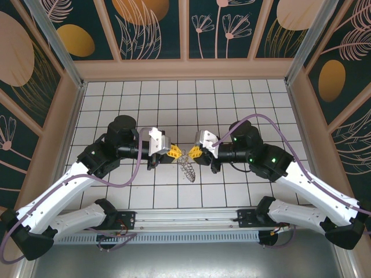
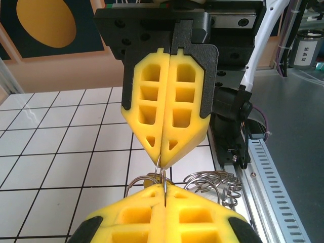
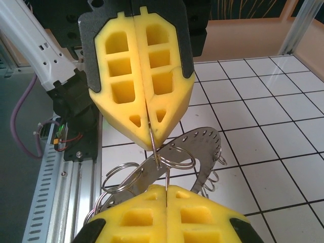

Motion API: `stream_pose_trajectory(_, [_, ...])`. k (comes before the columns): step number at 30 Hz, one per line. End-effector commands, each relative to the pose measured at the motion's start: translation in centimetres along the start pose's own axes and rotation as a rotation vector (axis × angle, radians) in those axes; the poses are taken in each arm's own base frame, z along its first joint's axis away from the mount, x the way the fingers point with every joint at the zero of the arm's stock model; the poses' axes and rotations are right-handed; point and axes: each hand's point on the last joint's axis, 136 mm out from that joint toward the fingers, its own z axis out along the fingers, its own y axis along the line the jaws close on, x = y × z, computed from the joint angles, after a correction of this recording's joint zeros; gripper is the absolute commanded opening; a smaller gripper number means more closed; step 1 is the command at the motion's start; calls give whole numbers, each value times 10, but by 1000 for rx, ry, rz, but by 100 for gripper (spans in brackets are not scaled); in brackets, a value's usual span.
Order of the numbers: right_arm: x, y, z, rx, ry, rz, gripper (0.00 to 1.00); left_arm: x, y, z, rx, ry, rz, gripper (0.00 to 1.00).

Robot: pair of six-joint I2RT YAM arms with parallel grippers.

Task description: Put the keys on the keyring

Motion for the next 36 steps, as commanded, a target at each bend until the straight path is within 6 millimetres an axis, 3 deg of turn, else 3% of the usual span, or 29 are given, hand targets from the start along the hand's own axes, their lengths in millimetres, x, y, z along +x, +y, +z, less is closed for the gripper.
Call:
stream_pose_trajectory(1, [-15, 6, -5, -25, -34, -25, 0, -18, -1, -6, -6, -37, 58, 0])
stream_pose_trajectory(36, [-20, 14, -2, -90, -32, -42, 0, -16, -2, -5, 1, -30, 52, 0])
